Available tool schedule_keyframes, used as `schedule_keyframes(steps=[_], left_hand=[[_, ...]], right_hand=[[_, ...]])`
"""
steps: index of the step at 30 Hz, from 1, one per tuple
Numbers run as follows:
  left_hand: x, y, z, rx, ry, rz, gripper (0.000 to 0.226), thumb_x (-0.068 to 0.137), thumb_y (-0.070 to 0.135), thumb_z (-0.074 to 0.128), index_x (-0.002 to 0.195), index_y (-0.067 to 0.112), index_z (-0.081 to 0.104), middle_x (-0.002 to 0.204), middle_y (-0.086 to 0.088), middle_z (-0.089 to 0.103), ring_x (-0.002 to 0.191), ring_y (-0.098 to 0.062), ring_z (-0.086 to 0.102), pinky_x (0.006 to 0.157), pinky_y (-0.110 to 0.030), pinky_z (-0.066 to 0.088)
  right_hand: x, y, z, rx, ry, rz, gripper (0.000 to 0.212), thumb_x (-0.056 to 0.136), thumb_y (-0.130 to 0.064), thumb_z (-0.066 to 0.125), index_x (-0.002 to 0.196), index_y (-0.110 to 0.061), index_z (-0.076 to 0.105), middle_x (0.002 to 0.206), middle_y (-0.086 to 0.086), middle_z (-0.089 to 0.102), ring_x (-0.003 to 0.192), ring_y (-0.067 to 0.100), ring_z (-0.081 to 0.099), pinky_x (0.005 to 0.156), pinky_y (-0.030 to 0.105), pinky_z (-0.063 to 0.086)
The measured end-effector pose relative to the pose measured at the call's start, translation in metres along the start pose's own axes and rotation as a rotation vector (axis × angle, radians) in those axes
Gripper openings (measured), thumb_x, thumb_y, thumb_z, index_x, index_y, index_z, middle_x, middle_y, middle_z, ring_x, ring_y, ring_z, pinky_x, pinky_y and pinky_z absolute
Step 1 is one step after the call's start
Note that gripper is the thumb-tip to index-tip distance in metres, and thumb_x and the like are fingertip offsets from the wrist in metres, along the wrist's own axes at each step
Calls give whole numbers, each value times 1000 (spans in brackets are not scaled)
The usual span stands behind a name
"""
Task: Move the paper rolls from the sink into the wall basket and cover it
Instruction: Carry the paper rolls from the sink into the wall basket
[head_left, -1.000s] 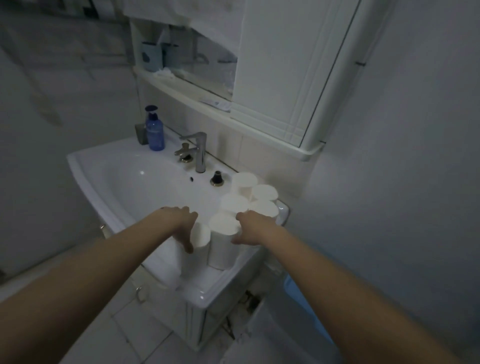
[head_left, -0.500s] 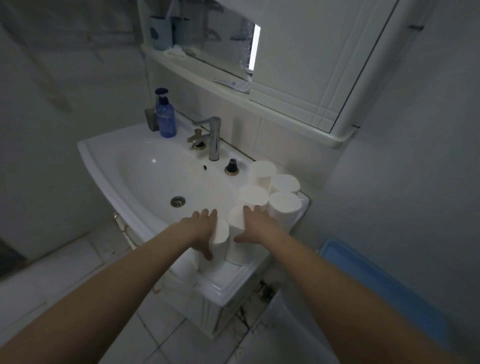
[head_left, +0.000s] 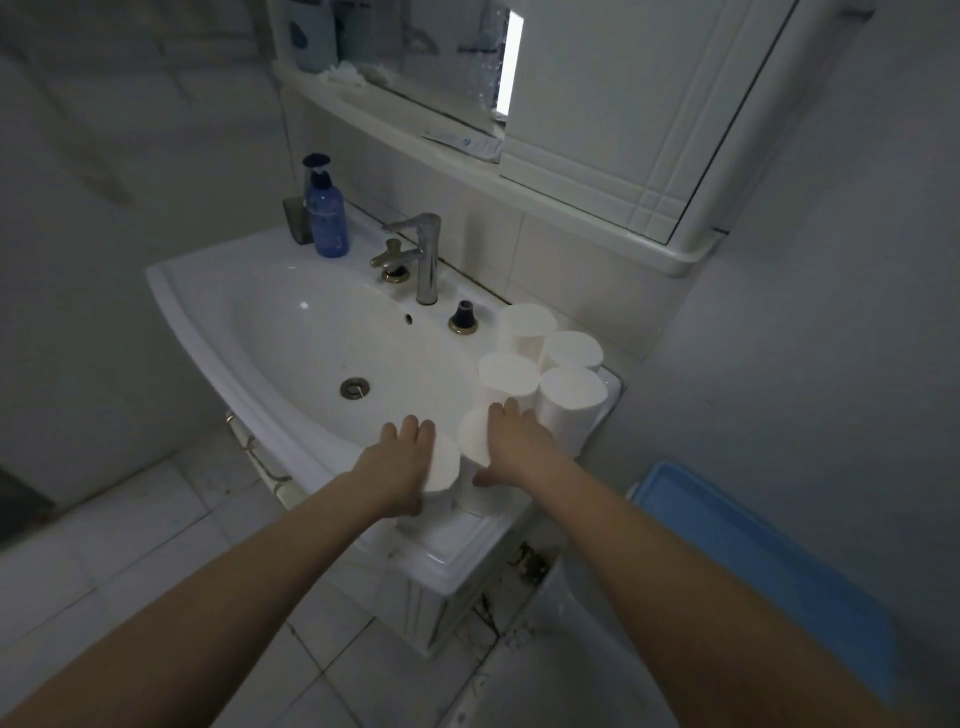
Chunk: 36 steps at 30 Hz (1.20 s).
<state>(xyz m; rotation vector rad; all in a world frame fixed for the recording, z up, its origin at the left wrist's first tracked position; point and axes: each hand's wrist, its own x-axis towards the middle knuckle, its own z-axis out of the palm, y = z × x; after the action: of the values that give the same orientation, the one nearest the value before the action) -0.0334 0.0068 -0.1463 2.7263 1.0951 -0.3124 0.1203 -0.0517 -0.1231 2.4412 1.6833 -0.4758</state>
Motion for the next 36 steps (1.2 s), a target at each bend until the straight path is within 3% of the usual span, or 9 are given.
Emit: schedule_keyframes(steps=[6,18,25,30,33,36], left_hand=[[-18,2,12,11,79,20,76,68,21,76,127,11,29,123,-9,35,107,-27,40,65,-32,43],[-27,42,-17,107,55,108,83,66,35,77,130,12,28,126,-9,38,111,-27,45,76,-34,47],[-28,107,-46,178,0,179,92,63,46,78,133,14,28,128,-9,42,111,-27,49,84,-38,48],[-30,169,-74,152,-29,217,97,61,49,79,136,15,28,130,-9,45,111,-27,52,84,-35,46],[-32,217,-94,153,-11,265,99,59,51,80,137,14,30,131,-9,47,110,-27,54,79,-32,42],[-33,265,-120,166,-10,327,104,55,54,81,136,13,30,131,-8,50,111,-27,56,83,-34,44]], right_hand=[[-22,6,8,10,48,5,91,71,-39,78,137,-4,27,132,15,36,119,32,42,83,37,45],[-74,62,2,-72,12,-61,84,72,-31,77,138,-8,28,132,14,40,118,34,43,91,45,48],[-118,116,-23,-5,-18,-4,98,66,-34,83,141,-6,27,140,15,42,123,33,49,95,40,47],[-163,166,-44,-44,14,42,96,64,-40,83,139,-9,32,137,11,47,118,31,54,91,38,48],[-198,205,-65,-38,31,73,92,64,-39,84,136,-11,34,135,10,47,117,31,54,94,40,49],[-232,245,-93,-8,24,105,91,67,-37,83,137,-8,33,137,12,47,121,30,52,99,39,47]])
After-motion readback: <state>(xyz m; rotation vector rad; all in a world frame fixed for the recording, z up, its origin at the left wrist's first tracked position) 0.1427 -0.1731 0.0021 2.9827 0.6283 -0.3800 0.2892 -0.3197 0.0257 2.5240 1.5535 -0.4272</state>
